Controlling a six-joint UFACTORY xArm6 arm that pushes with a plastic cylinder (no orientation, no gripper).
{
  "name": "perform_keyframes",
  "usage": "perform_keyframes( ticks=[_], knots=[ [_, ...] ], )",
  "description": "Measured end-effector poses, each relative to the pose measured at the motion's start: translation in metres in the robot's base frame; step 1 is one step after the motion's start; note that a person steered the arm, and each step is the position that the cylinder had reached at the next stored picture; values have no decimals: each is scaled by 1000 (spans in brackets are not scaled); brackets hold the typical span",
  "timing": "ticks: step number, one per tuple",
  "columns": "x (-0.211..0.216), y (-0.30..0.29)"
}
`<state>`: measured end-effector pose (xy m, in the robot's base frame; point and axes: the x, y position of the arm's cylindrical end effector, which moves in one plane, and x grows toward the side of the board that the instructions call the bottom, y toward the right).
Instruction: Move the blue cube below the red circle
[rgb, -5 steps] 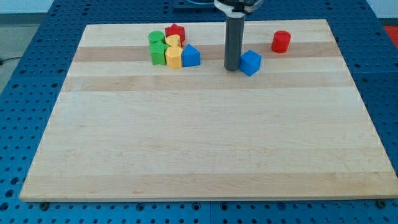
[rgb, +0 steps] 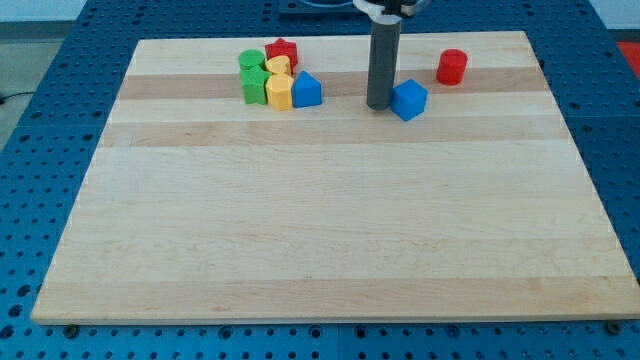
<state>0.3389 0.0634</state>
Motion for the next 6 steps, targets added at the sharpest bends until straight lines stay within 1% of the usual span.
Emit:
perform_keyframes(
  ticks=[1, 2, 3, 4, 5, 6],
  knots=[
    [1, 27],
    [4, 68],
    [5, 75],
    [14, 58],
    [46, 67],
    [57, 123]
  ],
)
